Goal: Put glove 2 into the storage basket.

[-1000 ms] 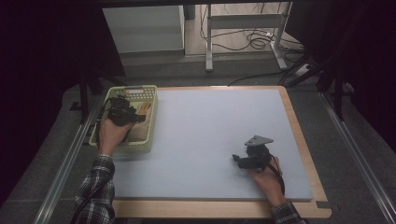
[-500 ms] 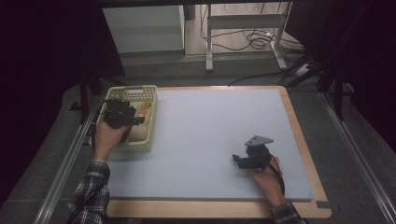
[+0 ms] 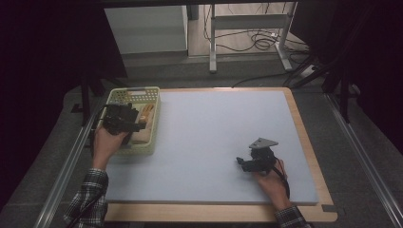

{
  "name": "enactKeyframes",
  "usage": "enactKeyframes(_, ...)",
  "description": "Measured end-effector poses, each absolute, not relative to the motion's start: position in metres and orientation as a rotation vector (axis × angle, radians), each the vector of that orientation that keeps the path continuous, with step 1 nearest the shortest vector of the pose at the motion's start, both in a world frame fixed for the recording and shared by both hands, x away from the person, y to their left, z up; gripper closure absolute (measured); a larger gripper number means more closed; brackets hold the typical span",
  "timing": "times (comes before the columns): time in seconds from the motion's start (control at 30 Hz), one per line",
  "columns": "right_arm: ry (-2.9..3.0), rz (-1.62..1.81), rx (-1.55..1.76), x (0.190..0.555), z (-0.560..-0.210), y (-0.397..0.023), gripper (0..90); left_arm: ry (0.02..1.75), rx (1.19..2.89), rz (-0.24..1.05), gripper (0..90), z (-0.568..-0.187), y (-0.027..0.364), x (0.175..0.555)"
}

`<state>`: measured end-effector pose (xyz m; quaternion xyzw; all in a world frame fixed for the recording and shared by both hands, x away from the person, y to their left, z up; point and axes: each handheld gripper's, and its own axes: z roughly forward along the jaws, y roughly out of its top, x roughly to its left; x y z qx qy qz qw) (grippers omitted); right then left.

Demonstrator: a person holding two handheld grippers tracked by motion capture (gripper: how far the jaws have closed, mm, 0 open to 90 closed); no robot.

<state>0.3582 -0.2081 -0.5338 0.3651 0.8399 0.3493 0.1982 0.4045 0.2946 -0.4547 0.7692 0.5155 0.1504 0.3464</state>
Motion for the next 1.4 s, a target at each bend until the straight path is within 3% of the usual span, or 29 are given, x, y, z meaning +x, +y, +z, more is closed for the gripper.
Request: enactKeyframes(1.4,2.346,0.972,1.015,0.358,-0.534,-0.208,20.8,1.120,1.989,0.391,2.9,-0.449,0.260,0.361)
